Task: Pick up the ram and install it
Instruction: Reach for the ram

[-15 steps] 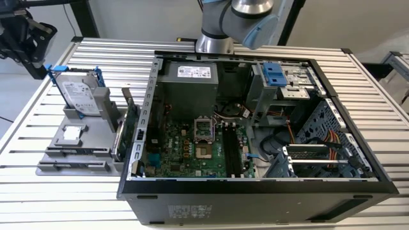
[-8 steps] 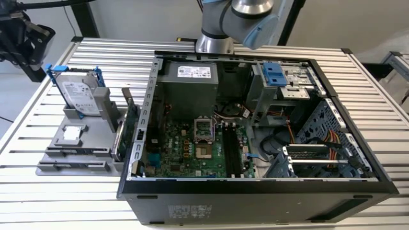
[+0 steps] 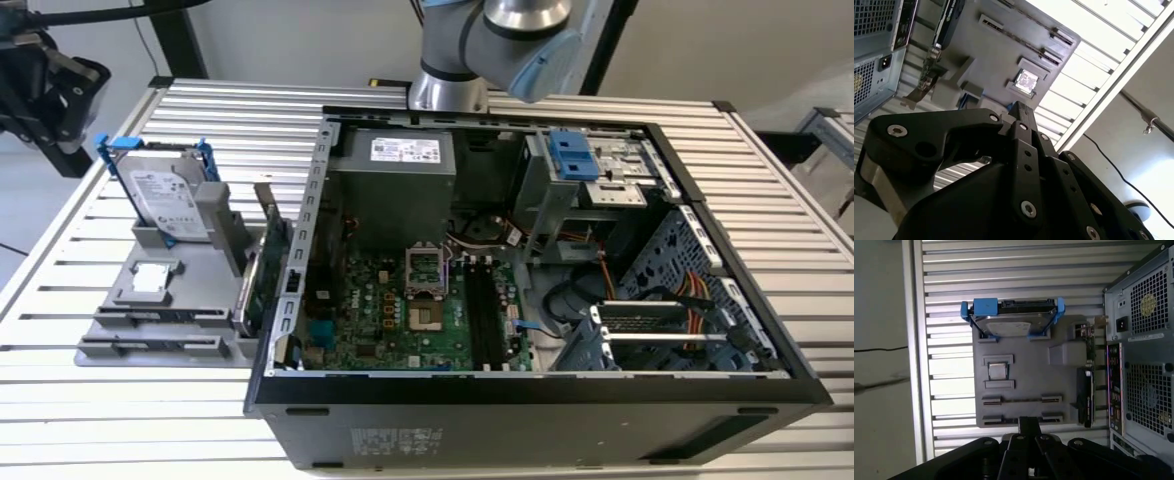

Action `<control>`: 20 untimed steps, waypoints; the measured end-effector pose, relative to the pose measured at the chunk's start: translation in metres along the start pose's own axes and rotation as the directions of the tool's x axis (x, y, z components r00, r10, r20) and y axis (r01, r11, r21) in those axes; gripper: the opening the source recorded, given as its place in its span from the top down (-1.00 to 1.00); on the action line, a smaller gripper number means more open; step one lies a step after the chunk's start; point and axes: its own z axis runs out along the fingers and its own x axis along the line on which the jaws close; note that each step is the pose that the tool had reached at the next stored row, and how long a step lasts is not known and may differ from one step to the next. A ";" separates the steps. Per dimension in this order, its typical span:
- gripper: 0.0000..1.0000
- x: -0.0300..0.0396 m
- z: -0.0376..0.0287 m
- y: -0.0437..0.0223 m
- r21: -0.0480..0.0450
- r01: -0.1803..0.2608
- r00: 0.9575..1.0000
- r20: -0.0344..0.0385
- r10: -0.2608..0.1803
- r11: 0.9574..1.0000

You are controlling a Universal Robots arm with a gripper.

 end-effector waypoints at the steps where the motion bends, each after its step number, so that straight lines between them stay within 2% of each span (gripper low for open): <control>1: 1.00 0.0000 -0.0001 -0.0009 0.000 0.000 1.000 0.000 0.000 1.000; 20: 1.00 -0.0007 -0.0009 -0.0209 0.000 -0.001 1.000 0.000 0.001 1.000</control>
